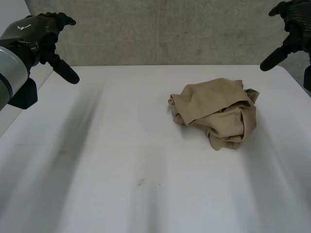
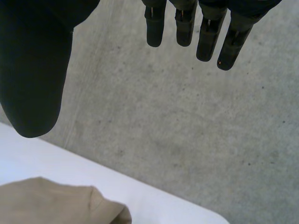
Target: Fold the shorts.
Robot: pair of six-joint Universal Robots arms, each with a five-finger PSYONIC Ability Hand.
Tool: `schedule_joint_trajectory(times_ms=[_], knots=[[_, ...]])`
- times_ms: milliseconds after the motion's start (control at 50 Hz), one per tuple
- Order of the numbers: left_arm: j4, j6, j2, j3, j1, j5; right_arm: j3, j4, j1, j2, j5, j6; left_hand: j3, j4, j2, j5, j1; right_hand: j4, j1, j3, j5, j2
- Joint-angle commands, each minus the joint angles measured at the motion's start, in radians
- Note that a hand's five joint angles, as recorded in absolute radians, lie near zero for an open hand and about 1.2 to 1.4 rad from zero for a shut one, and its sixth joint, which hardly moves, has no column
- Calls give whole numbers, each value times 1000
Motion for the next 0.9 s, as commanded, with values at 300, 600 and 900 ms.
schedule_joint_trajectory(times_ms=[300, 600, 900], knots=[[-36, 4, 14, -5, -9, 4, -3, 35, 6, 24, -82, -189, -58, -41, -32, -44, -1, -62, -30, -39, -71, -49], [-33, 5, -18, -12, -15, 4, -31, 13, -115, 288, -197, -619, -58, -41, -32, -44, -1, -62, -30, -39, -71, -49], [41, 10, -140, -41, -84, 25, 24, -253, -130, 509, -429, -590, -58, -41, -32, -44, -1, -62, -30, -39, -71, -49]])
